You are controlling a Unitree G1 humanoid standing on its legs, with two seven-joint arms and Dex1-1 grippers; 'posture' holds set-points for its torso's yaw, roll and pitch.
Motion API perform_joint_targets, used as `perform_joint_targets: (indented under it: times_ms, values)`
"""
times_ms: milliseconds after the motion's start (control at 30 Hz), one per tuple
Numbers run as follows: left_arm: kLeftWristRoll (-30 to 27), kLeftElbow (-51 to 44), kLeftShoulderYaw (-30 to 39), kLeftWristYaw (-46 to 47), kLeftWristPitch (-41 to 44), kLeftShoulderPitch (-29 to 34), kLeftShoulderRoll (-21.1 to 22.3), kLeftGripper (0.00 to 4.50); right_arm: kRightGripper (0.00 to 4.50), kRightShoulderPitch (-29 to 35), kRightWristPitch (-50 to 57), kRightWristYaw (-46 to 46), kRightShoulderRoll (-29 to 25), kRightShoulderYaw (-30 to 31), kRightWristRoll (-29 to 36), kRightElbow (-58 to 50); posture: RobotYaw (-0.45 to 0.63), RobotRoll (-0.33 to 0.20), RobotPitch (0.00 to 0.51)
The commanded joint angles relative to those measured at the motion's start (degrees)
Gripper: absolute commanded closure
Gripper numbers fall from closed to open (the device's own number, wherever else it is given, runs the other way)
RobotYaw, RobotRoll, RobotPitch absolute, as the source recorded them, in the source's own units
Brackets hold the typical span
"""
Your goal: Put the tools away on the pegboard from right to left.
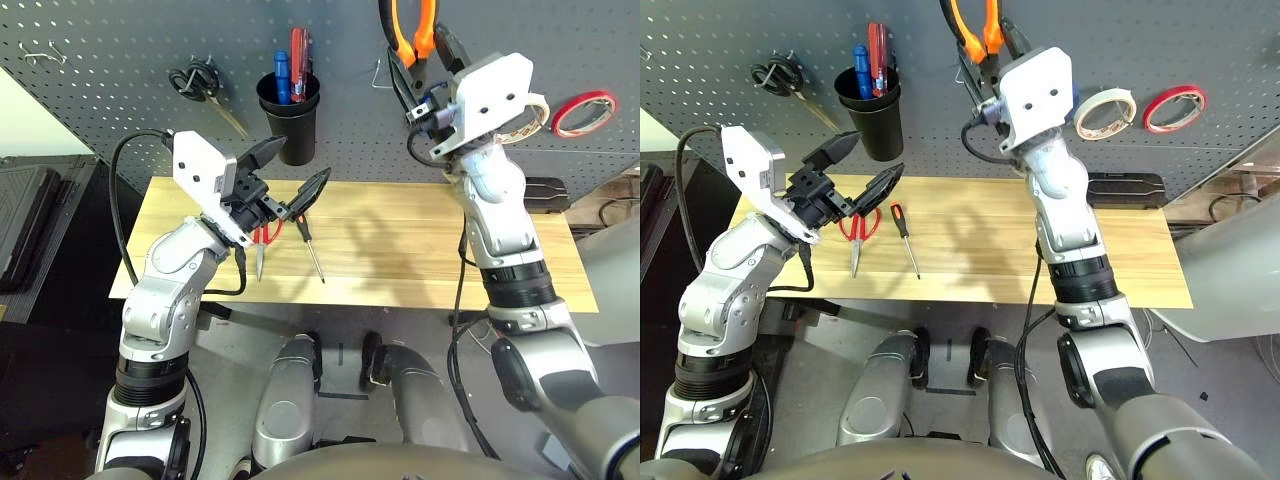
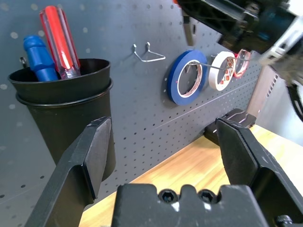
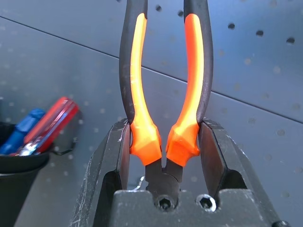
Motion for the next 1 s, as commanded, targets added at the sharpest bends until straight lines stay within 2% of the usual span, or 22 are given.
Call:
perform_joint_targets:
  times_ms: [33, 233, 500, 767, 1000]
  values:
    - [1.01, -0.27, -1.26, -0.1, -0.84, 0.74, 0.1, 0.0, 2.26, -5.16, -4.45, -2.51, 0.71, -1.95, 0.3, 7.08, 0.24, 0.0, 0.157]
    - [1.41, -0.84, -1.75, 0.46, -1.07, 1.28, 0.05, 0.0, 2.26, -12.31, -10.36, -5.11, 1.84, -2.57, 0.19, 19.63, 0.26, 0.0, 0.157]
    - [1.57, -1.79, -1.8, 1.42, -0.81, 2.18, 0.25, 0.0, 2.26, -18.35, -14.87, -6.86, 3.03, -3.54, 0.78, 33.4, 0.28, 0.0, 0.162]
    - [1.51, -2.47, -1.94, 2.06, -0.55, 2.71, 0.46, 0.0, 2.26, -21.15, -17.59, -7.19, 4.58, -3.73, 1.4, 42.7, 0.29, 0.0, 0.168]
    - [1.56, -2.83, -2.19, 2.31, -0.34, 2.85, 0.46, 0.0, 2.26, -20.3, -17.04, -7.44, 5.64, -4.42, 1.66, 46.76, 0.29, 0.0, 0.168]
